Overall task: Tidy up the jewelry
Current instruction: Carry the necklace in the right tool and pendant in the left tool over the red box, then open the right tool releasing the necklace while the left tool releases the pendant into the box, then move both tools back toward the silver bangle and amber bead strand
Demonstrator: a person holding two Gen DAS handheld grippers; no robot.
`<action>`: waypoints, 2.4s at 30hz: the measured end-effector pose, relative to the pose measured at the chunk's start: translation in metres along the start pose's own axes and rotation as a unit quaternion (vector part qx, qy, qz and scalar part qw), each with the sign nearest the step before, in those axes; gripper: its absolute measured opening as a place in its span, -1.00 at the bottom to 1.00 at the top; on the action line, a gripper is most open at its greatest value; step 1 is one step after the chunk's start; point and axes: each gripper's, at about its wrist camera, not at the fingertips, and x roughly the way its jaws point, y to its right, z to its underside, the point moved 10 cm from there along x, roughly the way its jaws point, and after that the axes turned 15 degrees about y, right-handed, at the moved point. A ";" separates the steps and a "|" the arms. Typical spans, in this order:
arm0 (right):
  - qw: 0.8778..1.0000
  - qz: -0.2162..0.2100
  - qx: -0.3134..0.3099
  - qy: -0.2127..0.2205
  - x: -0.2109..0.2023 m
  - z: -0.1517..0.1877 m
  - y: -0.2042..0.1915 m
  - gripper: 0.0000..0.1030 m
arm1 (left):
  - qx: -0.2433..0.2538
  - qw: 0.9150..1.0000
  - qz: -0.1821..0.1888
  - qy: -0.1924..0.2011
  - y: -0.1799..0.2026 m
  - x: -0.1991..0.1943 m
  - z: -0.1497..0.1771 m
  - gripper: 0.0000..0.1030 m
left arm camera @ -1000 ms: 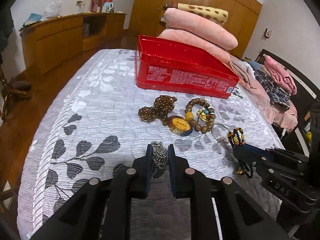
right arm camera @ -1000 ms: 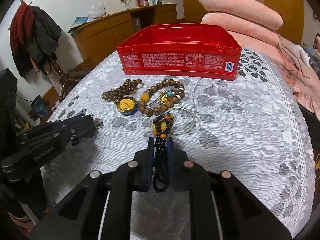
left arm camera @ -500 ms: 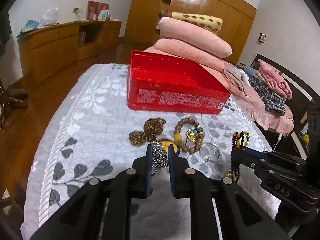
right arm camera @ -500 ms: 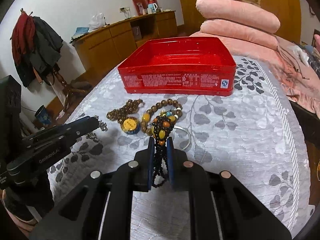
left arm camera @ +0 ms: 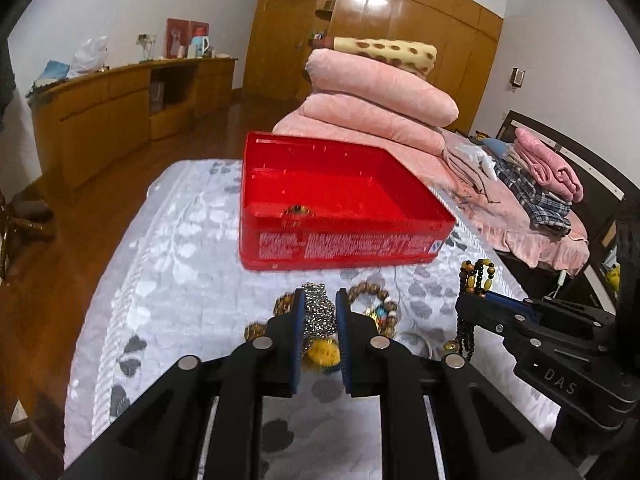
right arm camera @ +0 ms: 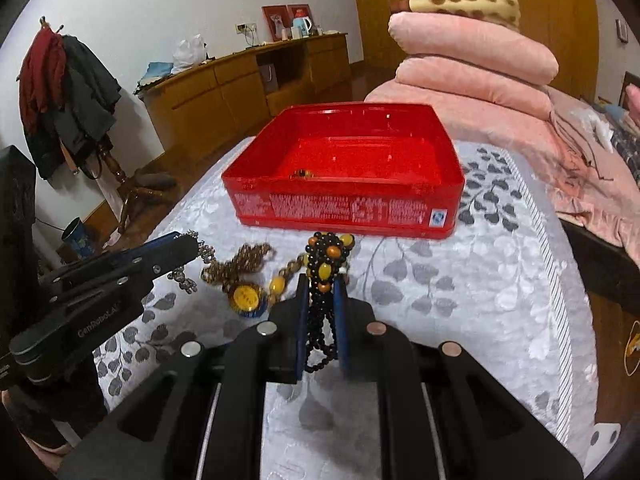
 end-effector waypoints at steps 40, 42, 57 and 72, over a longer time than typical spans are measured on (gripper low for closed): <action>0.999 0.048 0.024 -0.004 0.132 -0.102 0.082 -0.22 | 0.002 0.999 -0.048 -0.016 -0.030 0.162 -0.081 0.00; 0.998 0.052 0.025 0.000 0.128 -0.101 0.084 -0.17 | 0.003 0.999 -0.051 -0.011 -0.032 0.158 -0.083 0.03; 0.997 0.075 0.007 0.017 0.058 -0.062 0.077 0.84 | 0.017 0.996 -0.089 0.022 -0.058 0.071 -0.069 0.84; 0.997 0.055 0.010 -0.047 0.029 0.033 0.040 0.88 | 0.011 0.994 -0.107 -0.010 -0.069 0.012 0.011 0.88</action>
